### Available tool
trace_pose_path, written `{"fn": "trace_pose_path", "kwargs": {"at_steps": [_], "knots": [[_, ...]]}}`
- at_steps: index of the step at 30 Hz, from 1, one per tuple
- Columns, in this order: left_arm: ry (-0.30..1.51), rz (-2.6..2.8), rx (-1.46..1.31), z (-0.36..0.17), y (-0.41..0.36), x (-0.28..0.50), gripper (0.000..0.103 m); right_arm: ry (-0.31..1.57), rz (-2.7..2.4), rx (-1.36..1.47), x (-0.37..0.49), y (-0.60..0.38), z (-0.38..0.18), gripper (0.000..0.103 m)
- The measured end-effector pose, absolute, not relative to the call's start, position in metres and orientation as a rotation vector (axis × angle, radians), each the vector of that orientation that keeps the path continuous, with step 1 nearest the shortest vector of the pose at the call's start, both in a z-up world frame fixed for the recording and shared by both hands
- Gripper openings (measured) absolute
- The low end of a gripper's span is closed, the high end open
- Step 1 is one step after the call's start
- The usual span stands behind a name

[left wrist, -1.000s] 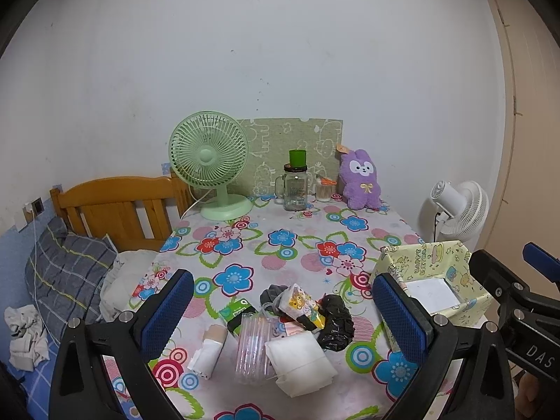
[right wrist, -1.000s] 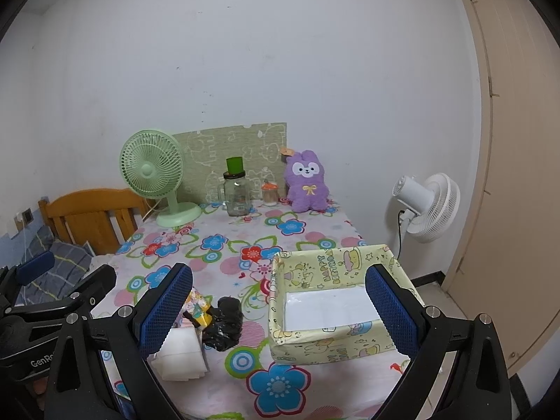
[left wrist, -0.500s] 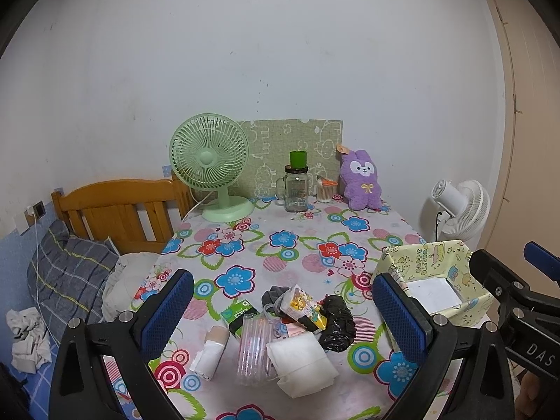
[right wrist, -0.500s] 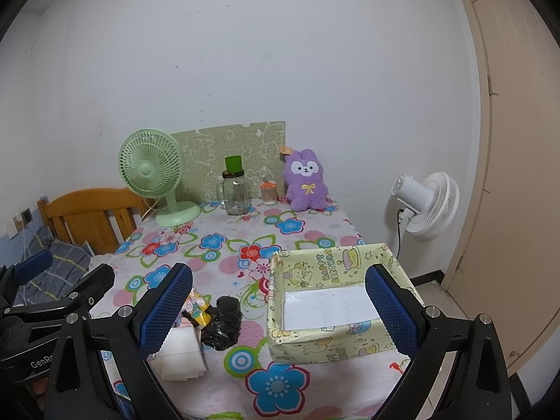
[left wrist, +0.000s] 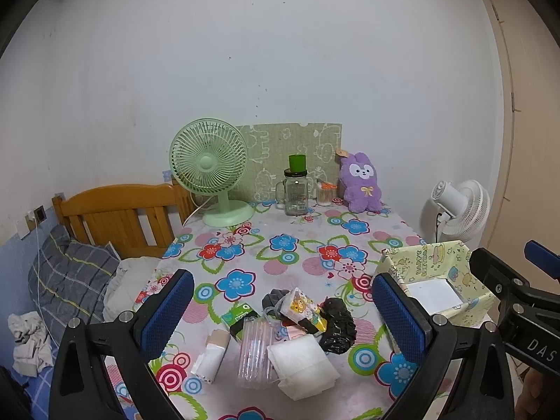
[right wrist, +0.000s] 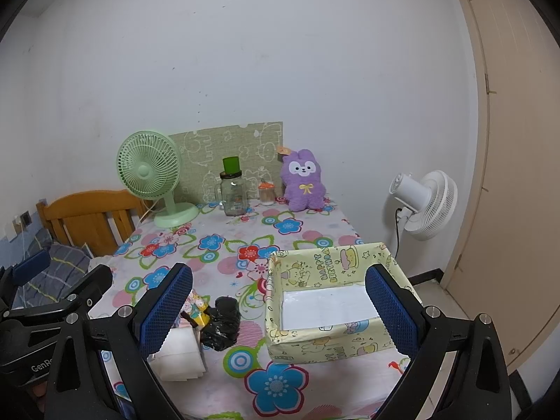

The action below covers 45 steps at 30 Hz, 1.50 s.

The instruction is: Organize soft objects

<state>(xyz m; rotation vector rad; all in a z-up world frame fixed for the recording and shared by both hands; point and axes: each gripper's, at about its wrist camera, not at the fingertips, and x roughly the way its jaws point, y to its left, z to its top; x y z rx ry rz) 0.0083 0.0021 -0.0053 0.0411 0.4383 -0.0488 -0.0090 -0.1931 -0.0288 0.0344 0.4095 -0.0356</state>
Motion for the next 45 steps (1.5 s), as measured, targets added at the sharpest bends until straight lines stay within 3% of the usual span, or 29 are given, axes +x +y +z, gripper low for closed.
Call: {"fn": "trace_pose_path", "kwargs": {"at_steps": [45], "knots": [[0.442, -0.049, 0.046, -0.0094, -0.0064, 0.0082, 0.099, 0.411, -0.050, 0.041, -0.0080, -0.1929, -0.0259, 0.100]]}}
